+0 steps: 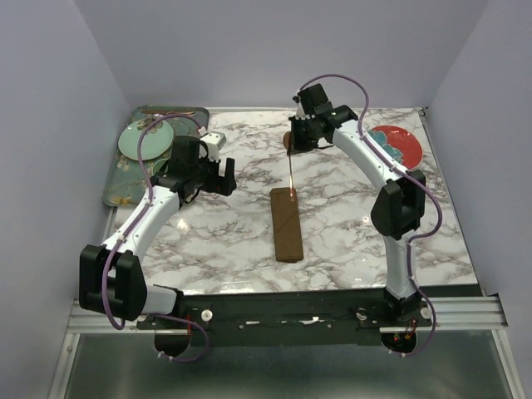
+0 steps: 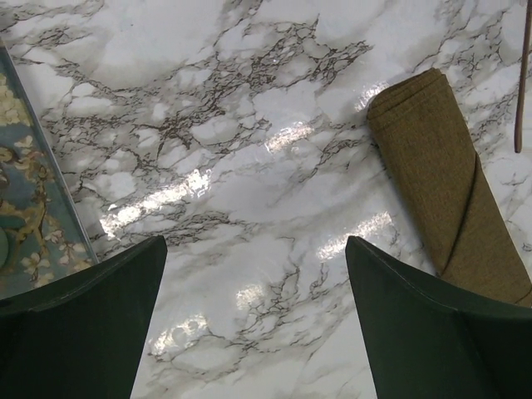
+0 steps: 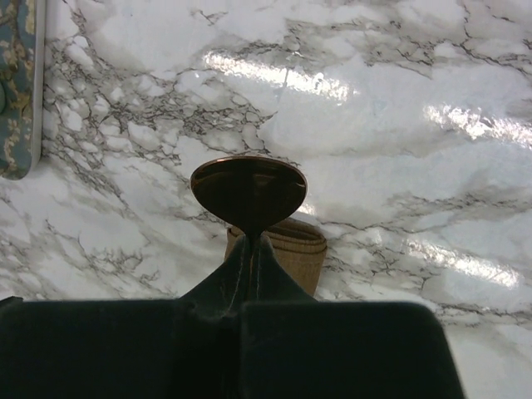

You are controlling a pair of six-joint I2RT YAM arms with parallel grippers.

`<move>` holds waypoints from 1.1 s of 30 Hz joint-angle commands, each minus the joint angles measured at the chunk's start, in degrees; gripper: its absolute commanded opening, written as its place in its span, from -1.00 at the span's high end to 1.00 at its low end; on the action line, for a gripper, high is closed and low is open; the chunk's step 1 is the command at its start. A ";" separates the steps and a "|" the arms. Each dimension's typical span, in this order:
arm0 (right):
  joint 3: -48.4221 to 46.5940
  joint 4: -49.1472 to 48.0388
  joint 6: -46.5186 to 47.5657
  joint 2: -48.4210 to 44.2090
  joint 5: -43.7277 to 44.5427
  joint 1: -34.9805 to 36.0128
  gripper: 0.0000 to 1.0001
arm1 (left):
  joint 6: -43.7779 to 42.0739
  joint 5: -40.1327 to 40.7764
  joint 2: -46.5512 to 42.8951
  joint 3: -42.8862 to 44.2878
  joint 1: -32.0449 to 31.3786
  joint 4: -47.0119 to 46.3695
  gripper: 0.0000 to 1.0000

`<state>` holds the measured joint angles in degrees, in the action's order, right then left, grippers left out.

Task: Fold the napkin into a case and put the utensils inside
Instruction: Insert the spoon into the folded napkin.

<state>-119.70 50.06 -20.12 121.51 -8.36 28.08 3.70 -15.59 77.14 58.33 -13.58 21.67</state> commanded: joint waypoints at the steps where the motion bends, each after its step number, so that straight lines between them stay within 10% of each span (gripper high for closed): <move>1: 5.08 -7.51 0.43 1.45 3.09 1.19 0.99 | 0.25 0.39 -2.26 -0.49 1.19 -1.98 -0.97; 33: 19.94 -11.83 -1.33 -3.56 3.52 3.30 0.99 | 2.62 -0.84 -6.83 -7.52 2.95 -3.74 -0.97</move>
<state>-100.79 37.36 -19.92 121.97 -6.68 30.81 5.45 -15.66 72.20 51.79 -10.92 19.31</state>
